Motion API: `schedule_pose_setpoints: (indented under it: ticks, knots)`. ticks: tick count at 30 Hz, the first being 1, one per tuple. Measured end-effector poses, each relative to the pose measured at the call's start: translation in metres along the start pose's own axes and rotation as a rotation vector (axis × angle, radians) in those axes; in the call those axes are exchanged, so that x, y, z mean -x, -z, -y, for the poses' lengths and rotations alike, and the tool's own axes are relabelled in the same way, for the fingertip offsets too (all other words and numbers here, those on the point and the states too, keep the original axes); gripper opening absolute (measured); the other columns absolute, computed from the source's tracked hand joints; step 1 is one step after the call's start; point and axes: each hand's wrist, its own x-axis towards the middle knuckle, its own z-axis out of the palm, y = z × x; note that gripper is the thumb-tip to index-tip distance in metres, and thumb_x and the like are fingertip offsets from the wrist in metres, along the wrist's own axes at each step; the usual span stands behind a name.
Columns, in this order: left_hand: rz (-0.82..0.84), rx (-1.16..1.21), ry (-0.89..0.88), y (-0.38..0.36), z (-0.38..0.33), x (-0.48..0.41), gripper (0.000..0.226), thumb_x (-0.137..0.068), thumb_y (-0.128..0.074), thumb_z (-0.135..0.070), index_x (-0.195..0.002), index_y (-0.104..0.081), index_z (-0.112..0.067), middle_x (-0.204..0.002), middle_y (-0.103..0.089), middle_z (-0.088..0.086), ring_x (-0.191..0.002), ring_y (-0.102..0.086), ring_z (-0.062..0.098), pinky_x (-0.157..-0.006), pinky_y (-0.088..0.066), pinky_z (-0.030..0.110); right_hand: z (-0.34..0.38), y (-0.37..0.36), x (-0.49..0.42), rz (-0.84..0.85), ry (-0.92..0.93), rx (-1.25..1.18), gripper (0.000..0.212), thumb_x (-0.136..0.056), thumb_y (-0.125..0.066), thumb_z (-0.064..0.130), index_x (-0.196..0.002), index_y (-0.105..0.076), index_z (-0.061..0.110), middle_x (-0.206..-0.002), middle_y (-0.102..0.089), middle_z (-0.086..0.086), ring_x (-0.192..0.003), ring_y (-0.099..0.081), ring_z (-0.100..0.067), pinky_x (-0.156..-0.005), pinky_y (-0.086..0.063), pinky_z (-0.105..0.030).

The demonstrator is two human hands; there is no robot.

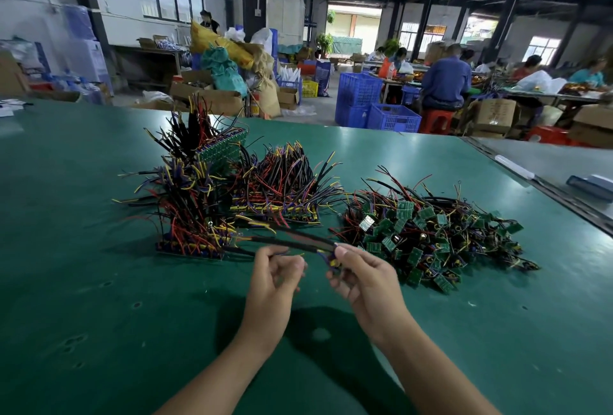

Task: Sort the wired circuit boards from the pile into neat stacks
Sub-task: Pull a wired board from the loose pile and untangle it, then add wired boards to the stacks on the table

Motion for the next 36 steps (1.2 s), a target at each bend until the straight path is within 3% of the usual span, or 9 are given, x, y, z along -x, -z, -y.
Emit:
schedule_pose_setpoints:
  ticks: [5,11,14,19,24,28,31,34,36]
  knots:
    - [0.061,-0.156,0.027,0.001,0.008,-0.005,0.016,-0.094,-0.057,-0.021,-0.084,-0.056,-0.009,-0.072,-0.062,0.000,-0.066,-0.056,0.009,-0.061,-0.045,0.022,0.040,0.018,-0.029,-0.155,0.287,0.125,0.009,-0.083,-0.070,0.004,-0.082,-0.076,0.011,-0.075,-0.074,-0.009,-0.061,-0.066,-0.016,-0.058,-0.056,-0.022]
    - [0.120,-0.213,0.086,0.005,0.014,-0.009,0.038,-0.100,-0.047,-0.024,-0.065,-0.033,-0.018,-0.056,-0.027,-0.005,-0.052,-0.024,0.015,-0.046,-0.023,0.023,0.106,0.059,-0.081,-0.448,0.564,0.554,0.015,-0.086,-0.072,0.020,-0.100,-0.074,0.017,-0.071,-0.072,0.004,-0.061,-0.059,-0.013,-0.054,-0.051,-0.026]
    - [0.124,-0.198,0.113,0.006,0.012,-0.008,0.046,-0.101,-0.044,-0.029,-0.057,-0.030,-0.026,-0.052,-0.023,-0.011,-0.048,-0.019,0.010,-0.043,-0.021,0.019,0.126,0.086,-0.098,-0.616,0.672,0.894,0.027,-0.087,-0.069,0.031,-0.110,-0.072,0.016,-0.089,-0.073,-0.002,-0.074,-0.064,-0.017,-0.065,-0.053,-0.026]
    - [0.141,-0.198,0.123,0.006,0.008,-0.005,0.053,-0.100,-0.043,-0.036,-0.052,-0.023,-0.024,-0.050,-0.018,-0.007,-0.048,-0.015,0.014,-0.045,-0.019,0.024,0.121,0.126,-0.112,-0.517,0.521,1.415,0.025,-0.093,-0.063,0.027,-0.112,-0.070,0.012,-0.098,-0.073,-0.011,-0.078,-0.065,-0.025,-0.073,-0.057,-0.039]
    - [0.149,-0.195,0.131,0.006,0.007,-0.004,0.052,-0.100,-0.043,-0.034,-0.055,-0.021,-0.023,-0.051,-0.018,-0.004,-0.049,-0.015,0.015,-0.046,-0.018,0.026,0.107,0.134,-0.112,-0.453,0.436,1.658,0.035,-0.103,-0.043,0.028,-0.109,-0.069,0.006,-0.112,-0.068,-0.018,-0.107,-0.055,-0.037,-0.090,-0.045,-0.043]
    - [0.153,-0.191,0.135,0.006,0.006,-0.004,0.052,-0.100,-0.044,-0.034,-0.055,-0.020,-0.023,-0.051,-0.017,-0.004,-0.048,-0.014,0.015,-0.045,-0.018,0.024,0.103,0.128,-0.107,-0.460,0.527,1.636,0.052,-0.105,-0.025,0.040,-0.123,-0.063,0.009,-0.136,-0.055,-0.014,-0.125,-0.048,-0.034,-0.103,-0.039,-0.048]
    - [0.157,-0.187,0.142,0.006,0.005,-0.004,0.056,-0.101,-0.040,-0.038,-0.049,-0.022,-0.024,-0.049,-0.018,-0.005,-0.047,-0.014,0.014,-0.044,-0.018,0.024,0.100,0.123,-0.105,-0.308,0.388,1.723,0.064,-0.104,-0.013,0.046,-0.129,-0.060,0.010,-0.142,-0.052,-0.012,-0.132,-0.046,-0.030,-0.114,-0.028,-0.049]
    - [0.178,-0.220,0.135,0.006,0.004,-0.004,0.059,-0.101,-0.036,-0.042,-0.046,-0.023,-0.025,-0.048,-0.018,-0.006,-0.045,-0.015,0.014,-0.045,-0.016,0.026,0.099,0.116,-0.102,-0.372,0.353,1.720,0.058,-0.104,-0.016,0.047,-0.144,-0.046,0.016,-0.155,-0.035,-0.010,-0.147,-0.023,-0.025,-0.120,-0.007,-0.049]
    - [0.184,-0.249,0.133,0.005,0.004,-0.005,0.059,-0.102,-0.034,-0.042,-0.045,-0.024,-0.026,-0.047,-0.020,-0.006,-0.044,-0.017,0.013,-0.045,-0.018,0.026,0.091,0.100,-0.092,-0.464,0.475,1.628,0.051,-0.105,-0.025,0.041,-0.143,-0.046,0.014,-0.156,-0.033,-0.010,-0.147,-0.021,-0.025,-0.120,-0.009,-0.045]
